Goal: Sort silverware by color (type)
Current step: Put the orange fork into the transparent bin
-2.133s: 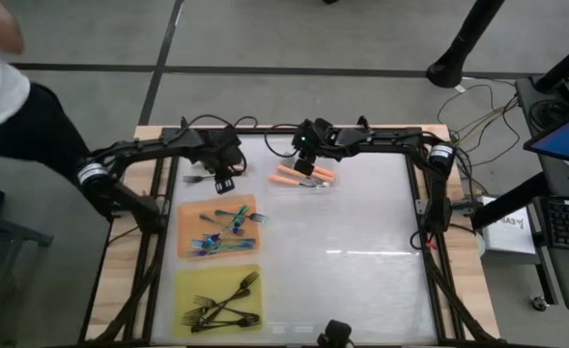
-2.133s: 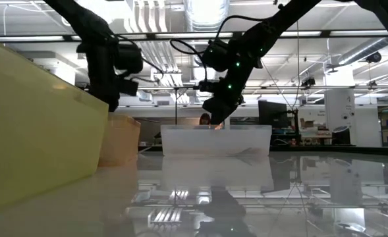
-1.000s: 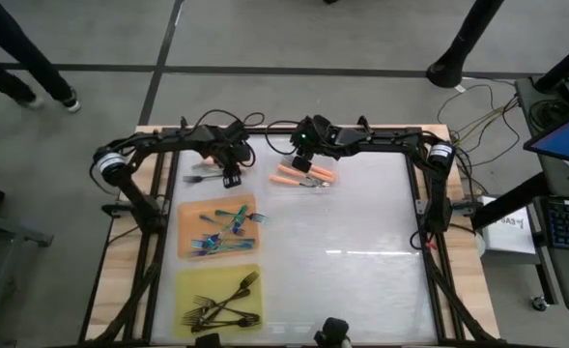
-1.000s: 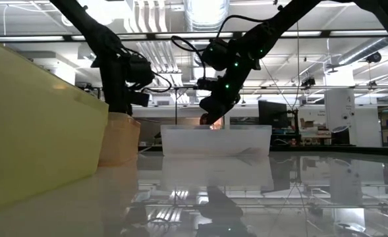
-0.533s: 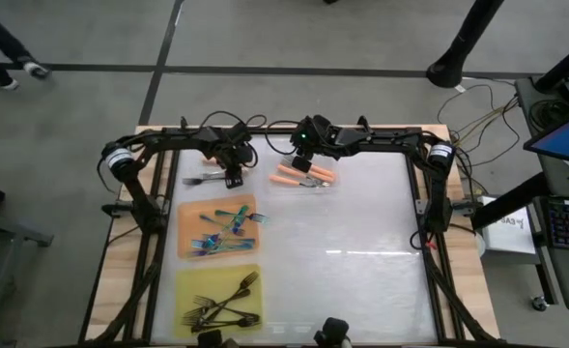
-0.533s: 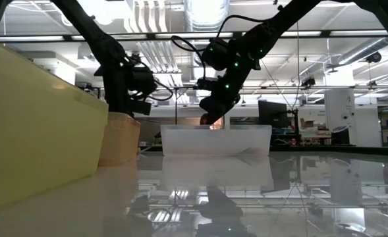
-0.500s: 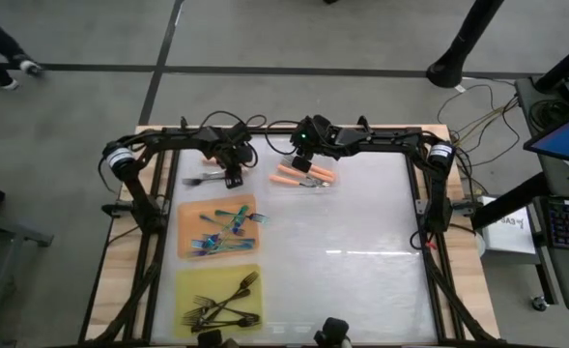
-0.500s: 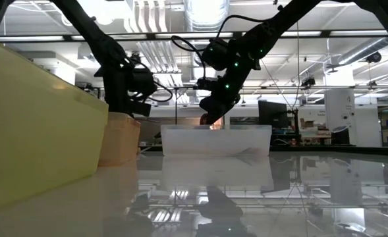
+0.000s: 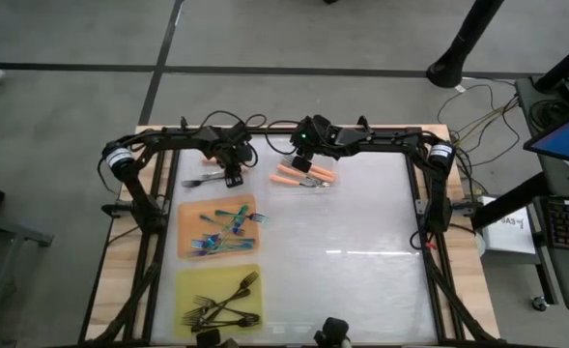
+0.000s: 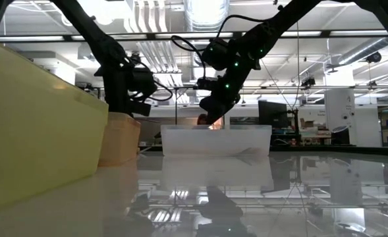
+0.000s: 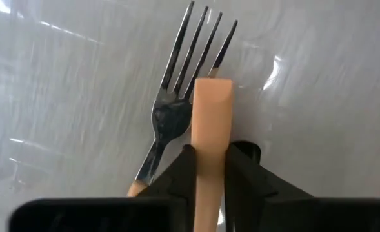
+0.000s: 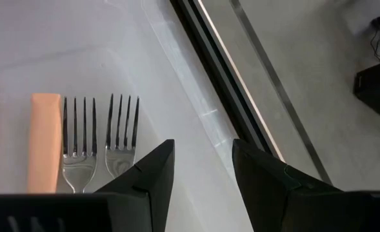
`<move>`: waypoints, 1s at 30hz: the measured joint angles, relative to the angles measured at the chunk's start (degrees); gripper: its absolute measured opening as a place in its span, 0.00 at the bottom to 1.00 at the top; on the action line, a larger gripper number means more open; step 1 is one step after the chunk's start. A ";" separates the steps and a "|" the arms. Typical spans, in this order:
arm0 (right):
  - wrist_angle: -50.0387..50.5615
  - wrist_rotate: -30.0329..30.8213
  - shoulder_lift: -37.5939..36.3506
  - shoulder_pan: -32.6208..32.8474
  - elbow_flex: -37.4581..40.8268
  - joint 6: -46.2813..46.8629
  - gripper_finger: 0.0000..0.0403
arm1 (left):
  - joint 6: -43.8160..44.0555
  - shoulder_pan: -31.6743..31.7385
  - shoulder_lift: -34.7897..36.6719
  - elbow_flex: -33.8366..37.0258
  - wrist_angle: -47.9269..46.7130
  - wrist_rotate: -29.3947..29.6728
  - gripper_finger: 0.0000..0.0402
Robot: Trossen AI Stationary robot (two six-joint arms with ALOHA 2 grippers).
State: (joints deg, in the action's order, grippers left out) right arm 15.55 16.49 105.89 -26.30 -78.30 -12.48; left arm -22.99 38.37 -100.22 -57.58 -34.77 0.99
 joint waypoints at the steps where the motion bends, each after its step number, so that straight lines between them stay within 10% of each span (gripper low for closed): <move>1: 0.00 0.00 0.00 0.00 0.00 0.03 0.37 | 0.39 0.02 0.07 0.00 -0.02 0.00 0.09; 19: -0.02 0.17 -1.60 0.00 -1.02 -2.23 0.37 | 4.03 0.19 0.81 -16.37 -13.34 -0.02 0.00; 30: 1.33 0.11 -1.93 -1.29 -1.01 -2.60 0.37 | 6.08 0.24 0.91 -11.04 -17.59 -4.76 0.05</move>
State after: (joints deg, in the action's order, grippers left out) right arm 16.88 16.60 103.96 -27.60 -79.31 -15.07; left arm -16.91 38.61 -99.31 -68.62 -52.36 -3.77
